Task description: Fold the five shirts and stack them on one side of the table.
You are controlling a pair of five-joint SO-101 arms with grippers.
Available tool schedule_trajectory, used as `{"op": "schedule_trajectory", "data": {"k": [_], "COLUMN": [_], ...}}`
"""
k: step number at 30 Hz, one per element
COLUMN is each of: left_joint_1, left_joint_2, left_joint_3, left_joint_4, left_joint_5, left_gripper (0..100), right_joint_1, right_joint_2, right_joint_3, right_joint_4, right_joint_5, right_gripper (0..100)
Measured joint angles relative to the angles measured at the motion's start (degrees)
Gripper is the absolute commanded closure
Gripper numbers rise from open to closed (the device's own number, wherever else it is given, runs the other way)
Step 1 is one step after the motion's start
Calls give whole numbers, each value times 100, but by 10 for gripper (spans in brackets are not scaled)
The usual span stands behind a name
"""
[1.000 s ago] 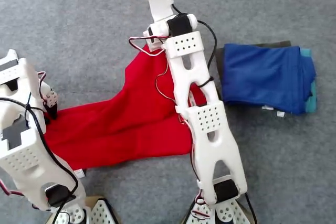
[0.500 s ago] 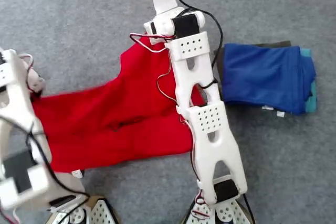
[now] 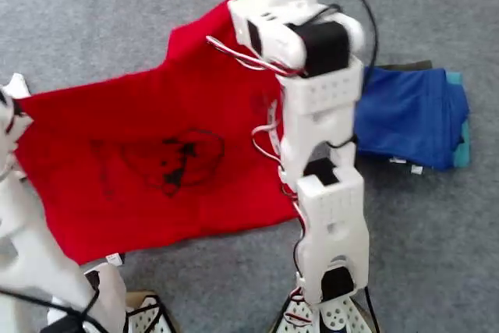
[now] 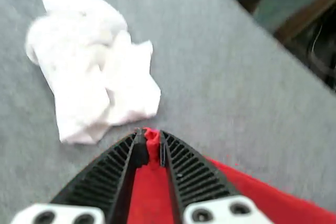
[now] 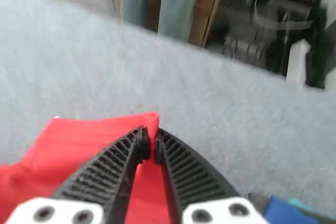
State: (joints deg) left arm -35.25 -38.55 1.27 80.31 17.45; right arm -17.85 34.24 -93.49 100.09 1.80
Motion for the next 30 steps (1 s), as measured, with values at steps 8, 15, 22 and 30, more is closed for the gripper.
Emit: {"op": "schedule_trajectory", "data": {"k": [8,15,22,30], "left_joint_1": [-554,-580,-589,-589], "left_joint_2": [-211,-264,-369,-422], "left_joint_3": [-1943,-3877,-5336,-5371], "left_joint_4": [545,1266,1864,2031], "left_joint_5": [-211,-404,-501,-941], "left_gripper": [971,971,971,971], "right_joint_1": [0,0,0,211], "right_joint_2": [-1697,-3174,-4026,-4448], "right_joint_3": [-35,-114,-167,-9], "right_joint_4": [-158,-466,-563,-1099], "right_joint_5": [-26,-26,-26,-26], "right_gripper": [985,985,985,985]}}
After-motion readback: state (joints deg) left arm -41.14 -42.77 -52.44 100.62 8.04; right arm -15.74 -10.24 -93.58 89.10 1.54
